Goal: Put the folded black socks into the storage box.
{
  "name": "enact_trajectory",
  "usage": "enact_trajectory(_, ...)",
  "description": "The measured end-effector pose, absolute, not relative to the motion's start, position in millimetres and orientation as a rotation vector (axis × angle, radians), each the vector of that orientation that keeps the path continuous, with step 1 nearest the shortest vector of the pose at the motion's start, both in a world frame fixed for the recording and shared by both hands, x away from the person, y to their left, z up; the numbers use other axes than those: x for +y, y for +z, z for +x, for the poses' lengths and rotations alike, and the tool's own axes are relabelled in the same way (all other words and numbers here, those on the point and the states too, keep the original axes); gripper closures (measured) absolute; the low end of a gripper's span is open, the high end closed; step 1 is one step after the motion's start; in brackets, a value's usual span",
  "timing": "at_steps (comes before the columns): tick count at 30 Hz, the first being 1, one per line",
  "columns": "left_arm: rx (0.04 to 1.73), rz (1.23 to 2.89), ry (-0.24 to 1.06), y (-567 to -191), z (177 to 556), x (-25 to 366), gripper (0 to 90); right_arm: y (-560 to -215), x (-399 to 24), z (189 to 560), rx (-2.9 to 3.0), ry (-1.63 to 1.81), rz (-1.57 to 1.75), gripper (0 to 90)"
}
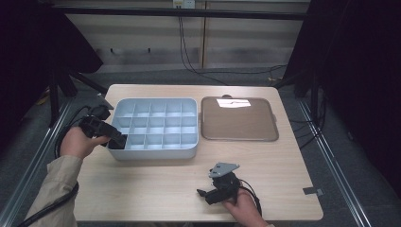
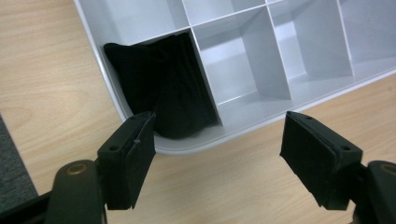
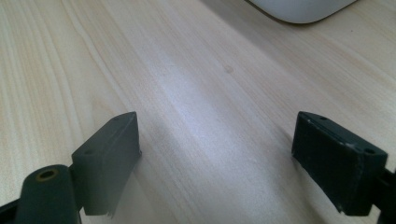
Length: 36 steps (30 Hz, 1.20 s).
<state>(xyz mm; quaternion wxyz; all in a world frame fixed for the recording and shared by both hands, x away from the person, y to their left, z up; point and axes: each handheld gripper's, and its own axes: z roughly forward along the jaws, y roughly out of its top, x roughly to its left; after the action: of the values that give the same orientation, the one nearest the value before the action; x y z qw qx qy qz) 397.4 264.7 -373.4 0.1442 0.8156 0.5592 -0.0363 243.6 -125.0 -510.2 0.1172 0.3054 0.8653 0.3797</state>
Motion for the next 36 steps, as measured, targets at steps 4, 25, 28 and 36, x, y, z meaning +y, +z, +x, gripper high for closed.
enact_trajectory(4, 1.608, 2.355, -0.101, -373, 394, 265, 25.6, -510, -125, 244, 2.534, 1.111, 0.895, 14.8)
enact_trajectory(25, 1.544, 2.348, -0.083, -378, 372, 270, 25.4, -510, -125, 243, 2.535, 1.117, 0.896, 14.8)
enact_trajectory(28, 1.54, 2.34, -0.088, -381, 368, 270, 25.4, -510, -125, 243, 2.535, 1.113, 0.897, 14.8)
enact_trajectory(36, 1.514, 2.345, -0.097, -386, 360, 273, 25.4, -510, -125, 243, 2.536, 1.111, 0.893, 14.8)
